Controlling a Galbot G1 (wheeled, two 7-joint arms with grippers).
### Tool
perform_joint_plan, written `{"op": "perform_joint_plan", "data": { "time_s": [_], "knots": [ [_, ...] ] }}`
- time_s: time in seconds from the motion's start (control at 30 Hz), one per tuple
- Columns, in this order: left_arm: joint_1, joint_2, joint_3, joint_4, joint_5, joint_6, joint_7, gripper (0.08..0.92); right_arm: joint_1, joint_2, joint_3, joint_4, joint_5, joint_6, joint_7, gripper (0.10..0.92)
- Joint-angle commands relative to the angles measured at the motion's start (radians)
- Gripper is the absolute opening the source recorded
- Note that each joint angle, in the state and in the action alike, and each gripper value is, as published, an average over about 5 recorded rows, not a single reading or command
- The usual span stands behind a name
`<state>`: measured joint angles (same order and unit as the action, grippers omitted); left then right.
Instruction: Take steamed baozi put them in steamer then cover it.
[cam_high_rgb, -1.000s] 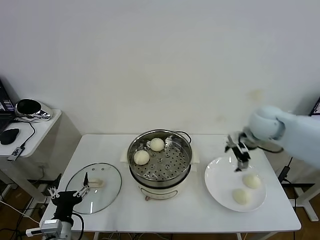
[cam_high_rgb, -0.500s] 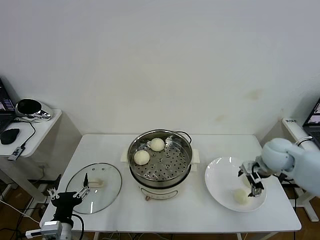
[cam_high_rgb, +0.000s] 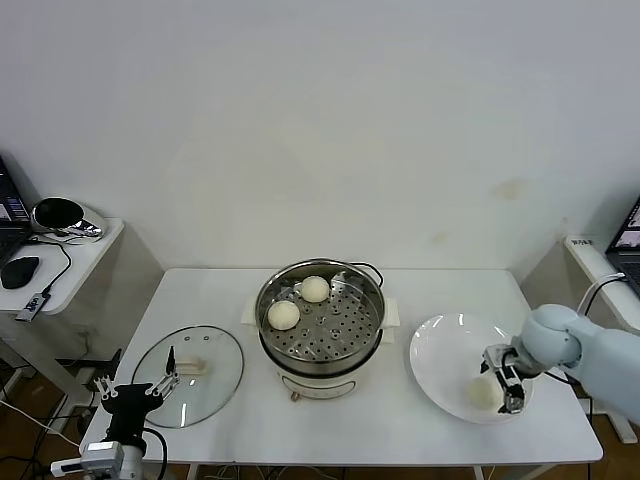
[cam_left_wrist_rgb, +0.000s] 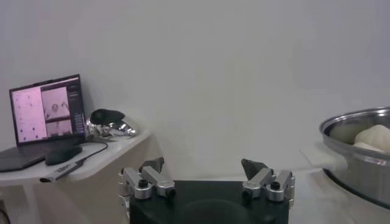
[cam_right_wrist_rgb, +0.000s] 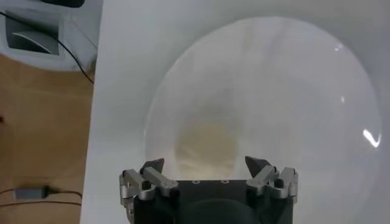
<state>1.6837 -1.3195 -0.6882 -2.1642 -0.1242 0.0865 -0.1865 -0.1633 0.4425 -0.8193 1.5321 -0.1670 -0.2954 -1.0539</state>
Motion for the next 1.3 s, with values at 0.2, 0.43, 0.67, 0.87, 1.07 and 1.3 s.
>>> {"op": "perform_joint_plan", "data": {
  "time_s": [0.2,0.43,0.67,0.87,1.07,1.3],
  "knots": [
    [-0.001,-0.001,0.000,0.001,0.000,0.000,-0.001,0.823,-0.044,0.044,0.048,-0.050,-0.005,-0.003,0.013,0.706],
    [-0.002,-0.001,0.002,-0.003,0.000,0.000,-0.001,0.823,0.042,0.030,0.013,-0.039,0.024,0.004,-0.018,0.598],
    [-0.004,0.003,-0.001,-0.005,-0.005,0.000,-0.001,0.823,0.334,0.020,-0.066,-0.047,0.128,0.029,-0.108,0.578],
    [-0.007,0.006,-0.004,-0.003,-0.012,-0.001,-0.001,0.823,0.595,0.101,-0.138,-0.087,0.212,0.045,-0.177,0.579],
    [-0.006,0.008,-0.016,-0.002,-0.021,-0.003,-0.001,0.823,0.765,0.271,-0.167,-0.119,0.323,0.038,-0.124,0.580],
    [-0.008,0.003,-0.021,-0.003,-0.023,-0.005,-0.002,0.823,0.800,0.461,-0.218,-0.075,0.366,0.123,-0.074,0.585]
  ]
}}
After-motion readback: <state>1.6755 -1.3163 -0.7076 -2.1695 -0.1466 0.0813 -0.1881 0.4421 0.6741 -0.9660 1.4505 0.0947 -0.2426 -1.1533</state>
